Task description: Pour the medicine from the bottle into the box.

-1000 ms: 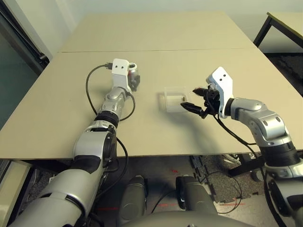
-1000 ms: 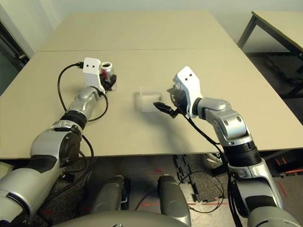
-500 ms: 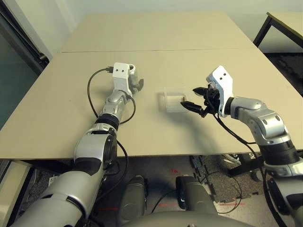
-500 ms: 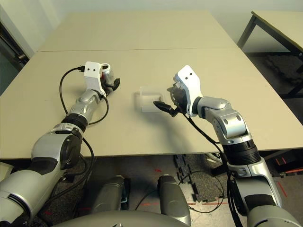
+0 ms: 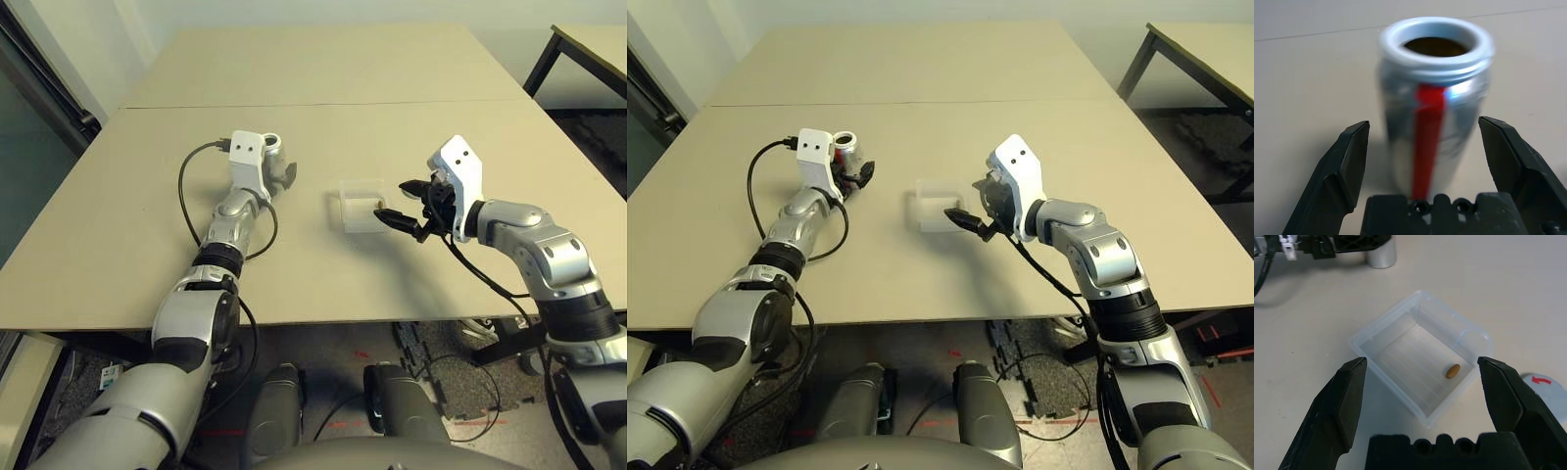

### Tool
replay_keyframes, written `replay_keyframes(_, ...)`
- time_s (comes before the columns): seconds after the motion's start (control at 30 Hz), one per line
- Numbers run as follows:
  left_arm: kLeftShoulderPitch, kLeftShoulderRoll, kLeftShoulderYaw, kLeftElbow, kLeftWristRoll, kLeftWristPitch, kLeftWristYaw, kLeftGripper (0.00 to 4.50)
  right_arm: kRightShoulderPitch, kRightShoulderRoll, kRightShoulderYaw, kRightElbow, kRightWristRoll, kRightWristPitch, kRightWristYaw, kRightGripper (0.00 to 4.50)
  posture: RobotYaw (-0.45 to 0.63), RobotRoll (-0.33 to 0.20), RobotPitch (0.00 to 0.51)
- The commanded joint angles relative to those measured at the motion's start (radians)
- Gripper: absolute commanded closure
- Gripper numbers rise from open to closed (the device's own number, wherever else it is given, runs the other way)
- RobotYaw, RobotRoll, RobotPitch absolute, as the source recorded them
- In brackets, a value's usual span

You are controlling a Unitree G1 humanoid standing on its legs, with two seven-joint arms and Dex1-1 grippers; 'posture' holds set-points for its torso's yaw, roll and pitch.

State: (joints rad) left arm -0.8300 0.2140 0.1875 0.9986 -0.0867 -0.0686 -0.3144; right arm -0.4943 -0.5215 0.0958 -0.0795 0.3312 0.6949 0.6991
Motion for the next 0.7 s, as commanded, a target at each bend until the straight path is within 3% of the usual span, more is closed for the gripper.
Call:
replay_keyframes(0.03,0.066,0.003,0.006,-0.123,-0.034,0.06,-0.007,0.04,0.0,-0.003,-0.029,-0.024,0.017,0.017,0.0,0.0,0.0,0.0,0.092)
replay_keyframes(0.4,0.392,0.026,-0.005,-0.786,-0.131,0.426,-0.007,0.04,0.086,-0.025,-0.123,-0.172,0.083,0.114,-0.04,0.0,0.01,0.0,0.107)
replay_keyframes(0.57,0.451,0.065,0.039,-0.933,-0.179,0.532,0.006,0.04,0.151,-0.032,-0.198,-0.245,0.121,0.165,-0.081,0.0,0.02,0.0,0.115)
replay_keyframes(0.7,0.464,0.11,0.098,-0.959,-0.206,0.549,0.018,0.04,0.195,-0.002,-0.312,-0.278,0.126,0.174,-0.184,0.0,0.03,0.0,0.118)
